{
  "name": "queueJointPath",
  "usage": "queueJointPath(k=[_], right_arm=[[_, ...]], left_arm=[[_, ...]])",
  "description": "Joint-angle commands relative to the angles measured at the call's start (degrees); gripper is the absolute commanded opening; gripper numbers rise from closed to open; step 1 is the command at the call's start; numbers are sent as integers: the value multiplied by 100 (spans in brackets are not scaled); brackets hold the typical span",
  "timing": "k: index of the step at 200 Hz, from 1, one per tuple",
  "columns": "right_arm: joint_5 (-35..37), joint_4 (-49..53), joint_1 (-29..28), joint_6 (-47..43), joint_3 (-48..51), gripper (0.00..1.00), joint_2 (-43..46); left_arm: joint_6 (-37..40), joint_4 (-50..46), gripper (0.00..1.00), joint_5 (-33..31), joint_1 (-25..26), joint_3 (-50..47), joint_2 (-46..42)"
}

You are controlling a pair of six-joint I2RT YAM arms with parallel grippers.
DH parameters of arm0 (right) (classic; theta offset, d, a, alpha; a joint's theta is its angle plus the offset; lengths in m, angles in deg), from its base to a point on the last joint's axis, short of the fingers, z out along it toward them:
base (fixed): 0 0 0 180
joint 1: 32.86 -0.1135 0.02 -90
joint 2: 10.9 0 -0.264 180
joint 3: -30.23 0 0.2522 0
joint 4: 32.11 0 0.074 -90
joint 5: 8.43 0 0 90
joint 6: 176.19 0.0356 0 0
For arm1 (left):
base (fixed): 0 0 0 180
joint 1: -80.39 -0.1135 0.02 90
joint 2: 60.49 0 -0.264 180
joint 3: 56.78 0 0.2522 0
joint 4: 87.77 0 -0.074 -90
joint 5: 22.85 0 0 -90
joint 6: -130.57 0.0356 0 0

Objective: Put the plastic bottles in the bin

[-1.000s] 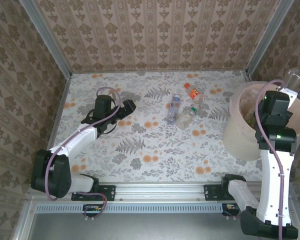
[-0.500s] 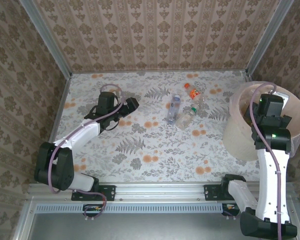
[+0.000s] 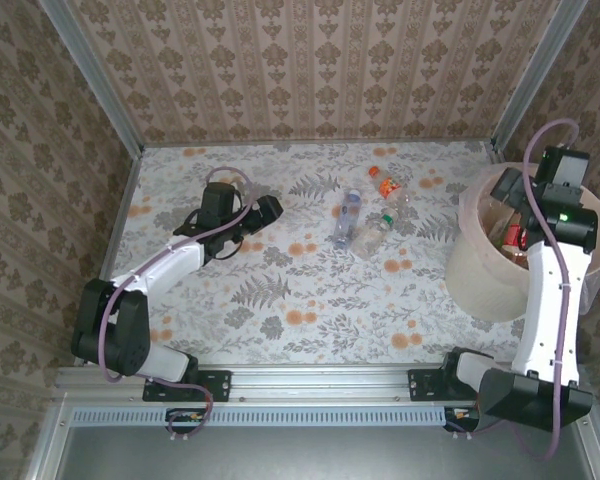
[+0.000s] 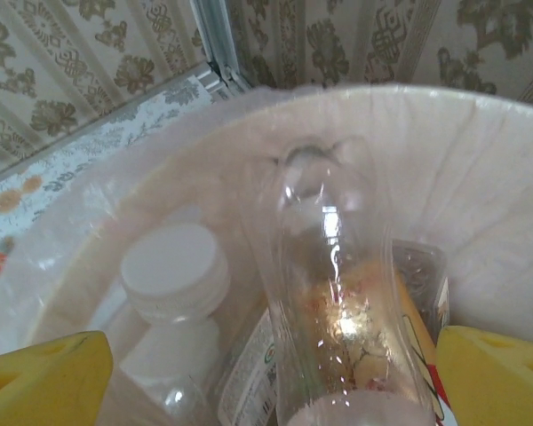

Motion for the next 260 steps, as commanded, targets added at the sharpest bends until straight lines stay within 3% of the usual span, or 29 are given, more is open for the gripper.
queueJointPath(k=[1, 30, 71, 95, 113, 186, 213, 260], right_arm=[[-55, 412, -469, -27, -543, 99, -209], [683, 333, -1868, -110, -1003, 100, -693], [710, -94, -2907, -166, -1289, 100, -1325], [-210, -461, -3156, -198, -1144, 100, -1670], [-468, -720, -3312, 32, -932, 100, -1830], [-31, -2403, -3932, 1940, 1055, 100, -2156], [311, -2684, -4049, 2404, 1435, 100, -2399], [159, -3025, -4222, 2905, 1729, 97, -2935]], left_arm=[[-66, -22, 100, -64, 40, 72, -96], [34, -87, 100, 110, 60, 280, 50], [51, -205, 100, 12, 139, 330, 36], [40, -281, 100, -91, 138, 294, -13], [23, -335, 100, -116, 136, 278, -17], [-69, -485, 100, -147, 138, 246, -27], [-74, -446, 100, -156, 139, 208, -39], [-98, -448, 100, -123, 139, 96, -87]])
